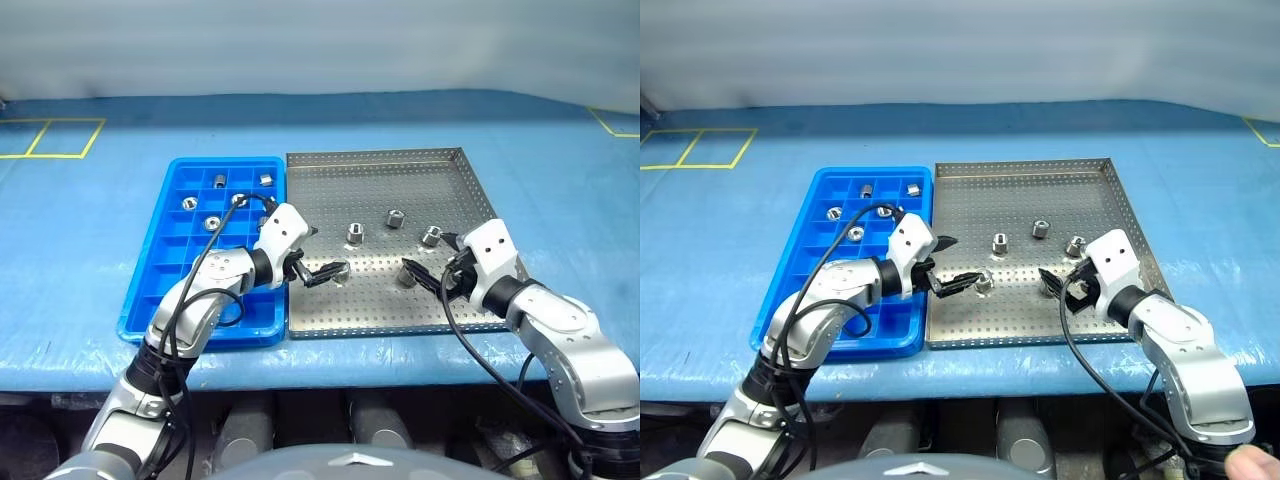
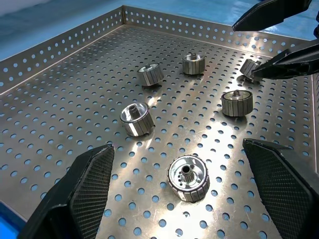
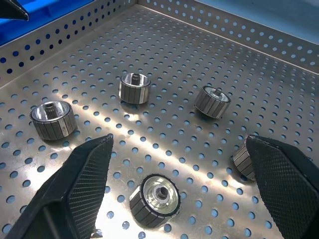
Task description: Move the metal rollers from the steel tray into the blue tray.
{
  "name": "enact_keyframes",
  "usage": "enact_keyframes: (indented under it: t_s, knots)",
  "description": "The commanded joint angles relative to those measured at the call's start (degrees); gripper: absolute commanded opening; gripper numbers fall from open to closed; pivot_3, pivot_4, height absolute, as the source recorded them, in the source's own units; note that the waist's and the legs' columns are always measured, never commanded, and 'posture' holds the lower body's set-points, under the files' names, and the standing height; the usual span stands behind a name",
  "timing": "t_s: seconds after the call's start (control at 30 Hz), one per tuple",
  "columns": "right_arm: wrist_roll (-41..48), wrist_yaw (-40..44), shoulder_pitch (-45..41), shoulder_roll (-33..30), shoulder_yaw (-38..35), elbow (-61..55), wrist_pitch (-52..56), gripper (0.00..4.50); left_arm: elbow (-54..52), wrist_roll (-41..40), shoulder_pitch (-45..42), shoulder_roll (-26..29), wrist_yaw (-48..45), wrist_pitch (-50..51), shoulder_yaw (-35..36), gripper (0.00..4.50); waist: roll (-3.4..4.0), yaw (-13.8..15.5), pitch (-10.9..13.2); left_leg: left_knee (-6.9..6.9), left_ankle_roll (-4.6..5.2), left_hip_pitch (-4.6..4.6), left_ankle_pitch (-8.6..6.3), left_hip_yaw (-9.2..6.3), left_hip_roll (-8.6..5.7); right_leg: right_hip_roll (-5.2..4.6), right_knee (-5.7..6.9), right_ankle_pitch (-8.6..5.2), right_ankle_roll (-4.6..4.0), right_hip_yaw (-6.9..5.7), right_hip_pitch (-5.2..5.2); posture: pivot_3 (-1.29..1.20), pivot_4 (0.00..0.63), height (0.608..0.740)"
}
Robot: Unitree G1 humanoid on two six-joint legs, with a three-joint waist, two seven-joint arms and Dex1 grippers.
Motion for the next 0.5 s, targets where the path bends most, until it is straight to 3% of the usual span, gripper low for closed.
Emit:
enact_keyframes:
  t_s: [0.03,0.5]
  knots:
    - [-0.1,-0.2,-1.1,0.1,-0.1,-0.5,-1.9,4.48,-2.1,-0.4,-0.5,0.6,0.1,-1.0,1.4,4.50,0.00,0.0,0.0,-0.01,0.00,0.00,0.00,-0.01,0.00,0.00,0.00,0.00,0.00,-0.01,0.00,-0.01,0.150,0.740]
    - [0.0,-0.3,0.2,0.1,-0.2,-1.1,-2.4,4.48,-1.7,-0.6,-1.0,0.2,-0.1,-1.0,1.3,4.50,-0.04,0.0,0.0,-0.08,0.00,-0.01,0.00,-0.05,0.01,0.02,-0.03,-0.01,-0.01,-0.03,0.00,-0.03,0.150,0.740]
